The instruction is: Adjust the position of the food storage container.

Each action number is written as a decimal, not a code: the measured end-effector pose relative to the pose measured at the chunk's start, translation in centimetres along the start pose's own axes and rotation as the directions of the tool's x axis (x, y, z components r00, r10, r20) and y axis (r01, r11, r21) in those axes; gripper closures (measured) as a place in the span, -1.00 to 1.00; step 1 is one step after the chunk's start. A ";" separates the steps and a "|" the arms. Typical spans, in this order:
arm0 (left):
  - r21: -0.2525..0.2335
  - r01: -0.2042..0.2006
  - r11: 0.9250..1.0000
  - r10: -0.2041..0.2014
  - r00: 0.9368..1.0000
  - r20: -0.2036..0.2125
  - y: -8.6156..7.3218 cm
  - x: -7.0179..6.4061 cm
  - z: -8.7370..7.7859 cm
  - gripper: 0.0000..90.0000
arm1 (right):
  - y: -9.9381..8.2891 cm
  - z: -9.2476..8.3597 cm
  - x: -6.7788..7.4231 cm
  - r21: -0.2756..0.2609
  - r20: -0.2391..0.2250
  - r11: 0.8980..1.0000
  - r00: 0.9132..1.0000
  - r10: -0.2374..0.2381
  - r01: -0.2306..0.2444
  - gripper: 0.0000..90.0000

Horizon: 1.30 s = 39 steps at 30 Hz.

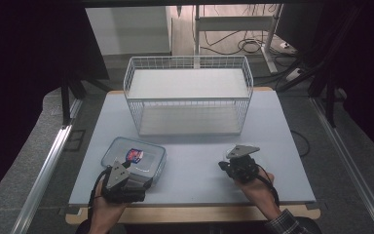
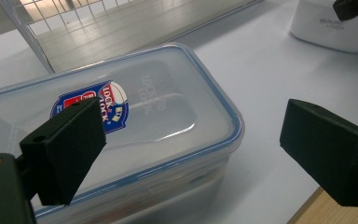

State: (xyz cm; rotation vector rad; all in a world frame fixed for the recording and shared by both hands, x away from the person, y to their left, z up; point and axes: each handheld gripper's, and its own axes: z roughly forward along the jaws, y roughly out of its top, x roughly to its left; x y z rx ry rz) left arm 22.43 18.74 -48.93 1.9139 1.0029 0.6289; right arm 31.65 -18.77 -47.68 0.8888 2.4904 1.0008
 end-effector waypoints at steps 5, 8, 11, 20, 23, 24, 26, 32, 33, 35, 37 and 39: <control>0.010 -0.008 1.000 0.007 1.000 0.002 -0.1 0.0 0.1 -0.85 | -0.8 -0.7 -2.6 -0.011 0.044 0.998 0.997 0.070 -0.070 0.98; 0.013 -0.011 1.000 0.011 1.000 0.001 -0.1 0.1 0.1 -0.85 | -1.0 -0.9 -3.4 -0.015 0.064 0.996 0.994 0.090 -0.089 0.98; 0.016 -0.014 1.000 0.014 1.000 0.003 -0.1 0.0 0.2 -0.85 | -1.3 -1.1 -4.7 -0.021 0.103 0.993 0.988 0.117 -0.115 0.98; 0.006 -0.006 1.000 0.005 1.000 0.012 -0.1 0.0 0.3 -0.85 | -2.3 -2.0 -8.4 -0.056 0.196 0.978 0.958 0.209 -0.202 0.98; 0.005 -0.003 1.000 0.003 1.000 0.013 -0.1 0.0 0.4 -0.85 | -2.4 -2.0 -9.0 -0.061 0.208 0.976 0.954 0.217 -0.209 0.98; 0.006 -0.001 1.000 0.001 1.000 0.016 -0.1 0.0 0.5 -0.85 | -2.4 -1.9 -9.5 -0.064 0.223 0.974 0.948 0.225 -0.216 0.98; 0.007 0.001 1.000 -0.001 1.000 0.016 -0.1 0.0 0.5 -0.84 | -2.4 -1.8 -9.8 -0.063 0.232 0.974 0.946 0.228 -0.219 0.98; 0.040 0.000 0.999 0.000 1.000 0.006 0.3 0.2 0.4 -0.75 | -2.3 -1.8 -10.3 -0.072 0.248 0.972 0.940 0.233 -0.222 0.92; 0.046 -0.002 0.999 0.002 1.000 0.000 0.4 0.3 0.3 -0.71 | -2.3 -1.9 -10.2 -0.077 0.242 0.972 0.942 0.233 -0.221 0.91; 0.051 -0.007 0.999 0.008 1.000 -0.006 0.4 0.5 0.3 -0.46 | -2.2 -2.0 -10.0 -0.083 0.231 0.971 0.944 0.236 -0.222 0.91; 0.060 -0.027 0.998 0.029 0.999 -0.017 0.7 1.7 -0.3 -0.19 | -2.2 -2.3 -9.5 -0.085 0.193 0.973 0.955 0.227 -0.214 0.92; 0.057 -0.026 0.998 0.028 0.999 -0.024 0.7 2.2 -0.5 0.11 | -2.1 -2.6 -9.0 -0.089 0.169 0.975 0.962 0.215 -0.203 0.93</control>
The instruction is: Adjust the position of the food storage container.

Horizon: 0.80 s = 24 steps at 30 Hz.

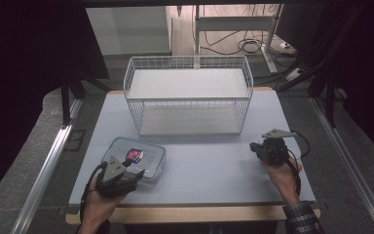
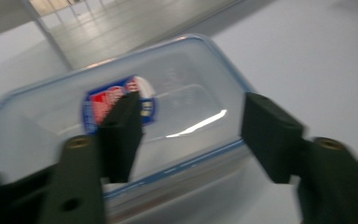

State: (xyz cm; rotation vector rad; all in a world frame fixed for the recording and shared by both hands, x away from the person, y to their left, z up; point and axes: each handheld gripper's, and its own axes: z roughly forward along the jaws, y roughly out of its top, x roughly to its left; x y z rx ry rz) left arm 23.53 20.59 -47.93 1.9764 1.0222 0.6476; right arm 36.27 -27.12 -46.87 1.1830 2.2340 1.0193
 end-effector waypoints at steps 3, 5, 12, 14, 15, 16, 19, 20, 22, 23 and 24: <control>0.010 0.037 0.999 -0.036 0.997 -0.064 0.0 2.8 -0.5 0.43 | 0.0 -0.3 0.7 -0.004 -0.035 1.000 0.999 -0.004 0.004 0.94; 0.023 0.054 0.998 -0.051 0.992 -0.118 -0.4 4.4 -0.5 0.63 | -0.1 -0.4 1.1 -0.001 -0.054 1.000 0.999 -0.005 0.005 0.94; 0.024 0.160 0.987 -0.149 0.957 -0.248 -2.1 9.2 -0.8 0.97 | -0.1 -0.6 2.3 -0.014 -0.084 0.999 0.996 -0.041 0.040 0.92; 0.040 0.186 0.982 -0.169 0.949 -0.267 -2.8 10.3 -0.4 0.99 | -0.1 -0.6 2.5 -0.012 -0.087 0.999 0.995 -0.045 0.044 0.92; 0.054 0.201 0.978 -0.179 0.946 -0.272 -3.2 10.7 -0.1 1.00 | -0.2 -0.4 2.8 -0.002 -0.083 0.998 0.995 -0.062 0.062 0.92; 0.070 0.214 0.974 -0.189 0.945 -0.267 -3.6 11.0 0.3 1.00 | -0.2 -0.4 2.8 -0.002 -0.083 0.998 0.995 -0.062 0.062 0.92; 0.152 0.209 0.966 -0.167 0.954 -0.249 -4.4 10.9 1.5 1.00 | -0.4 -0.5 3.5 0.003 -0.096 0.997 0.992 -0.080 0.081 0.91; 0.169 0.199 0.965 -0.150 0.953 -0.263 -4.3 10.7 1.7 1.00 | -0.4 -0.5 3.7 0.001 -0.098 0.996 0.992 -0.085 0.086 0.90; 0.177 0.199 0.964 -0.150 0.955 -0.258 -4.3 10.7 1.6 1.00 | -0.4 -0.6 3.8 0.000 -0.101 0.996 0.991 -0.087 0.088 0.90; 0.172 0.218 0.961 -0.177 0.958 -0.227 -4.4 10.6 1.6 1.00 | -0.5 -0.8 4.1 -0.006 -0.108 0.996 0.990 -0.095 0.094 0.90; 0.172 0.218 0.961 -0.177 0.958 -0.227 -4.4 10.6 1.6 1.00 | -0.5 -0.8 4.1 -0.006 -0.108 0.996 0.990 -0.095 0.094 0.90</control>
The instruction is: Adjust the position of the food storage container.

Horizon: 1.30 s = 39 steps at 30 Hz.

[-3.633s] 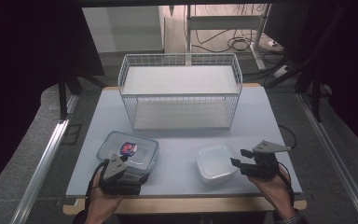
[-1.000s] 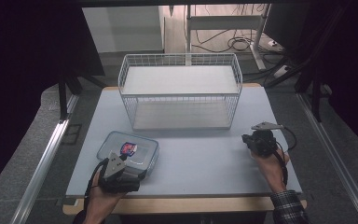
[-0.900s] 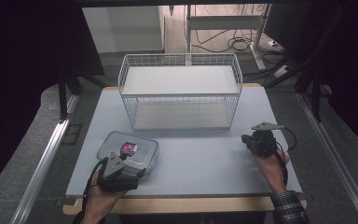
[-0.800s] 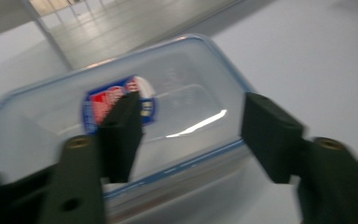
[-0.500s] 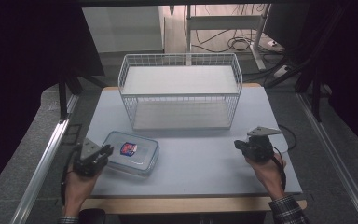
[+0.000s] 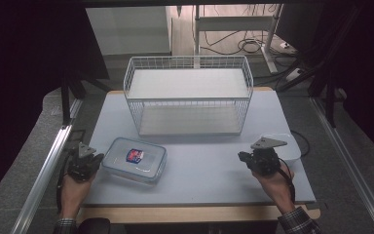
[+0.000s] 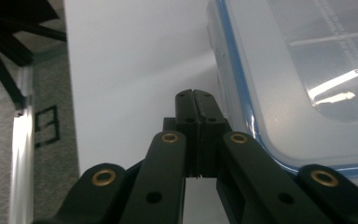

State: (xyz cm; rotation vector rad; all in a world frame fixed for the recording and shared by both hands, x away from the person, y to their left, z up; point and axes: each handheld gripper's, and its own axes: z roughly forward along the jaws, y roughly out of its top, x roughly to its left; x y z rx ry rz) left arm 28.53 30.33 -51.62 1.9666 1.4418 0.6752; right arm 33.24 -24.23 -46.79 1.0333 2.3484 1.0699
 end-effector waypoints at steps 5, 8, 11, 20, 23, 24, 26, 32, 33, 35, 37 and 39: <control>0.015 -0.006 1.000 0.005 0.999 0.049 0.3 -1.6 0.0 1.00 | -0.3 -0.1 0.9 0.012 -0.025 1.000 0.999 -0.028 0.029 0.90; 0.027 -0.058 0.998 0.056 0.995 0.082 1.0 -3.7 0.1 1.00 | -0.3 -0.1 1.2 0.018 -0.028 0.999 0.999 -0.041 0.041 0.91; 0.027 -0.093 0.995 0.089 0.989 0.121 1.6 -5.4 0.4 1.00 | -0.3 0.0 1.4 0.021 -0.034 0.999 0.998 -0.047 0.047 0.91; -0.007 -0.173 0.985 0.171 0.961 0.216 3.4 -10.3 1.5 1.00 | -0.6 0.5 1.5 0.038 -0.046 0.998 0.998 -0.046 0.048 0.97; -0.014 -0.199 0.980 0.197 0.952 0.236 3.8 -11.7 1.8 1.00 | -0.6 0.5 1.4 0.043 -0.055 0.998 0.998 -0.032 0.035 0.97; -0.014 -0.199 0.980 0.197 0.952 0.236 3.8 -11.7 1.8 1.00 | -0.6 0.5 1.4 0.043 -0.055 0.998 0.998 -0.032 0.035 0.97; -0.016 -0.210 0.978 0.207 0.945 0.252 4.0 -12.5 2.0 1.00 | -0.6 0.4 1.4 0.045 -0.052 0.998 0.998 -0.033 0.035 0.97; -0.019 -0.262 0.965 0.255 0.919 0.301 4.5 -15.1 2.7 1.00 | -0.7 0.0 1.4 0.030 -0.047 0.999 0.999 -0.025 0.026 0.97; -0.017 -0.276 0.961 0.268 0.915 0.300 4.5 -15.3 2.8 1.00 | -0.8 0.0 1.3 0.030 -0.051 0.999 0.999 -0.017 0.018 0.97; -0.018 -0.289 0.957 0.282 0.915 0.288 4.5 -15.5 2.8 1.00 | -0.9 0.0 1.2 0.033 -0.050 0.999 0.999 -0.014 0.016 0.97; -0.033 -0.265 0.964 0.262 0.920 0.292 4.5 -15.0 2.6 0.97 | -0.9 -0.2 1.1 0.030 -0.051 0.999 0.999 -0.013 0.014 0.97; -0.043 -0.239 0.970 0.242 0.928 0.282 4.3 -14.2 2.2 0.91 | -0.9 -0.3 1.2 0.023 -0.050 1.000 0.999 -0.012 0.013 0.91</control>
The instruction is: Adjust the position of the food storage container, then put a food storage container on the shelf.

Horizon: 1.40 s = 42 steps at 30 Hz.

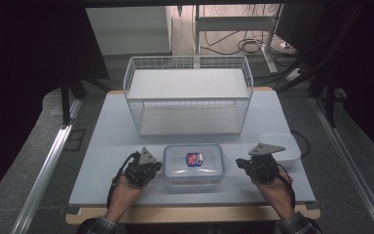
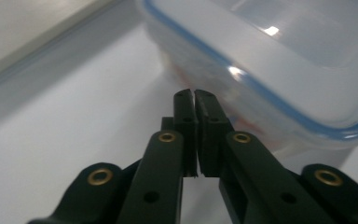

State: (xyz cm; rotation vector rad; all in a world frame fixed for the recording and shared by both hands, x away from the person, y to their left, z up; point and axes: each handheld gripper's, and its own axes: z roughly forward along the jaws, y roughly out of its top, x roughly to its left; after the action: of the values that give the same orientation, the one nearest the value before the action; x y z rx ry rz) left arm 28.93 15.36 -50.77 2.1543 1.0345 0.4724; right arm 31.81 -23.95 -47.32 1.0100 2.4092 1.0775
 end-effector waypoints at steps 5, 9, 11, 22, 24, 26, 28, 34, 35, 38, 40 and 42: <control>-0.038 0.027 0.999 -0.026 0.999 0.022 -0.9 0.7 -1.3 0.38 | -0.1 -0.3 0.1 -0.018 0.001 1.000 1.000 0.003 -0.003 0.52; -0.060 0.040 0.997 -0.040 0.999 0.006 -1.9 0.5 -2.4 -0.01 | -0.1 -0.4 0.2 -0.037 0.007 0.999 1.000 -0.005 0.005 0.20; -0.065 0.060 0.996 -0.058 0.998 0.029 -2.3 0.5 -2.8 -0.36 | -0.2 -0.5 0.4 -0.045 0.006 0.999 1.000 -0.013 0.014 -0.06; -0.096 0.003 0.995 0.001 0.999 0.041 -2.7 0.2 -2.8 -0.88 | -0.8 0.0 1.2 -0.066 -0.014 0.997 0.999 -0.030 0.029 -0.82; -0.094 -0.016 0.995 0.019 0.999 0.026 -2.7 0.1 -2.7 -0.88 | -0.8 0.1 1.1 -0.065 -0.022 0.997 0.999 -0.033 0.031 -0.83; -0.094 -0.023 0.995 0.026 0.999 0.022 -2.7 0.0 -2.5 -0.91 | -0.7 0.3 0.8 -0.066 -0.065 0.998 0.998 -0.008 0.004 -0.84; -0.111 -0.015 0.994 0.020 0.999 0.037 -2.5 0.1 -2.3 -0.93 | -0.6 0.4 0.8 -0.066 -0.089 0.998 0.996 -0.009 0.003 -0.85; -0.141 0.001 0.990 0.010 0.997 0.077 -1.4 0.1 -2.5 -0.93 | 0.3 0.8 1.3 -0.051 -0.152 0.998 0.988 -0.039 0.032 -0.87; -0.141 0.001 0.990 0.010 0.997 0.077 -1.4 0.1 -2.5 -0.92 | 0.5 0.9 1.4 -0.050 -0.156 0.998 0.987 -0.045 0.037 -0.87; -0.138 0.005 0.990 0.010 0.995 0.104 -0.6 0.2 -2.5 -0.90 | 0.8 1.1 1.8 -0.048 -0.151 0.997 0.987 -0.061 0.054 -0.89; -0.138 -0.010 0.990 0.025 0.993 0.111 0.3 0.4 -2.5 -0.88 | 1.2 1.6 2.3 -0.045 -0.134 0.995 0.987 -0.093 0.088 -0.93; -0.137 -0.009 0.991 0.026 0.993 0.119 0.6 0.5 -2.4 -0.88 | 1.5 1.8 2.4 -0.039 -0.136 0.995 0.986 -0.093 0.088 -0.92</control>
State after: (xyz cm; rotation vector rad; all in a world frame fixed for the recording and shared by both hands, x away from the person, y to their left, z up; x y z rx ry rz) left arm 28.18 16.51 -48.65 2.0457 0.8919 0.4036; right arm 31.77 -20.66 -47.40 0.8323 2.5095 1.1862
